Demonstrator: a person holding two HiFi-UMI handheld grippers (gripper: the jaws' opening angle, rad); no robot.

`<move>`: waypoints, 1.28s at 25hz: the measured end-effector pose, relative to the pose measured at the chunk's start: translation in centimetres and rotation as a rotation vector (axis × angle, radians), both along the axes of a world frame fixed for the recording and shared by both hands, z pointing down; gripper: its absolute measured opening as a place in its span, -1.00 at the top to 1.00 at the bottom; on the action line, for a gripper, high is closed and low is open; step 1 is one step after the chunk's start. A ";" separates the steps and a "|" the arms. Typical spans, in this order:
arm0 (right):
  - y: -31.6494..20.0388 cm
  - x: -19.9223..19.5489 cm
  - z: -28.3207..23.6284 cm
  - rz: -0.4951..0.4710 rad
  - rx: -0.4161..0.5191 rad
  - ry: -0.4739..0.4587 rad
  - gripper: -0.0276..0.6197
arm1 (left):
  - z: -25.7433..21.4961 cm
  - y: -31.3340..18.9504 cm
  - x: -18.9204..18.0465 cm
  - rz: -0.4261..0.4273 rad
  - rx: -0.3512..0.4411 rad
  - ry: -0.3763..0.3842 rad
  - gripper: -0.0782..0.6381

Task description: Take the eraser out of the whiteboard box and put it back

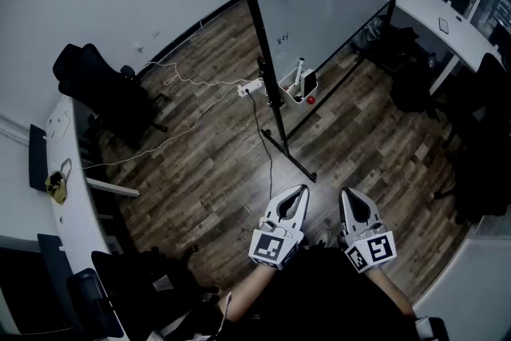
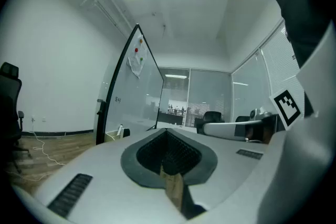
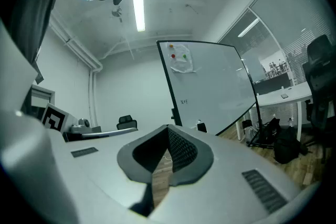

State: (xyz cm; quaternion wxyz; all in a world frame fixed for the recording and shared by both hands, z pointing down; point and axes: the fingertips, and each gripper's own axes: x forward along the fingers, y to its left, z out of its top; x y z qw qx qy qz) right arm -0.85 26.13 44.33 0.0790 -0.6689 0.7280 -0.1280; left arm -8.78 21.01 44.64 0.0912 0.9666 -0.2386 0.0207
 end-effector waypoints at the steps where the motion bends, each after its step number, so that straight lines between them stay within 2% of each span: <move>1: -0.1 -0.1 0.0 0.000 -0.002 0.000 0.87 | -0.2 -0.2 0.0 -0.001 0.000 0.001 0.77; 8: -0.9 -0.4 0.1 0.001 -0.009 0.003 0.87 | -0.7 -1.1 -0.4 -0.005 0.012 0.007 0.76; 15: -1.7 -0.8 0.4 0.006 -0.009 -0.024 0.87 | -0.1 -2.2 -1.0 -0.011 -0.014 0.004 0.76; 21: -3.3 -1.1 0.4 0.020 -0.012 -0.018 0.87 | 0.1 -3.7 -1.3 0.012 -0.016 0.017 0.76; 32: -7.0 -1.7 -0.1 0.104 -0.010 0.014 0.87 | 0.9 -7.4 -2.9 0.085 -0.032 0.025 0.77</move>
